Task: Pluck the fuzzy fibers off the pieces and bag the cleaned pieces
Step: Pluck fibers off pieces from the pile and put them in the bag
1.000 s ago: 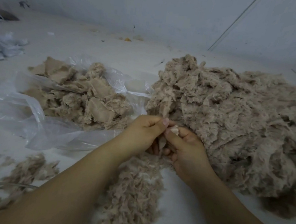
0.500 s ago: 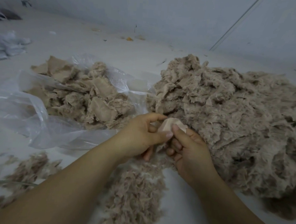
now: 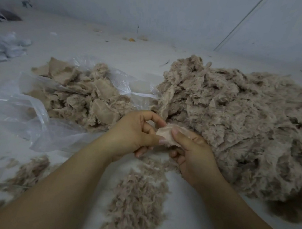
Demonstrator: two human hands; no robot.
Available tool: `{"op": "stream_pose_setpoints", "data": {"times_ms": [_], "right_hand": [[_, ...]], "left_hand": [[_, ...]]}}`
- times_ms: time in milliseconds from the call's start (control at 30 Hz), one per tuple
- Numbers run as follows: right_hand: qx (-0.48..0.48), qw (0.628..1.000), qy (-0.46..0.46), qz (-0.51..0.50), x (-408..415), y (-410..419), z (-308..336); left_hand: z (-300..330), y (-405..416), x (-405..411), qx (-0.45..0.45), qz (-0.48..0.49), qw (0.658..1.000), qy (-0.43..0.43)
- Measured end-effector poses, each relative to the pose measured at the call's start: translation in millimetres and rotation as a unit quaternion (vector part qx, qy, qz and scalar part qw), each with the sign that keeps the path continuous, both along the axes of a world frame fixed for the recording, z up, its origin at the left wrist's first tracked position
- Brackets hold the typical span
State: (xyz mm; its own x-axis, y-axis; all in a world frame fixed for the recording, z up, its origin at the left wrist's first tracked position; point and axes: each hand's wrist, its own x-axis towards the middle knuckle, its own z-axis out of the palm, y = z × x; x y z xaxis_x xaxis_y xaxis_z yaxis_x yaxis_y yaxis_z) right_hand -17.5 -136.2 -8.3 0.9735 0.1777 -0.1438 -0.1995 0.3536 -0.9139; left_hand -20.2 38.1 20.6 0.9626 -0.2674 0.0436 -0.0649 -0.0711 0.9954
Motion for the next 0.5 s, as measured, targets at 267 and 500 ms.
{"op": "stream_pose_setpoints", "data": {"times_ms": [267,500], "right_hand": [[0.061,0.997,0.036,-0.044,0,1,3],[0.006,1.0,-0.015,0.004,-3,-1,1]], "left_hand": [[5,28,-5,0.066,-0.138,0.988,0.032],[1,11,-5,0.136,-0.031,0.99,0.022]]}}
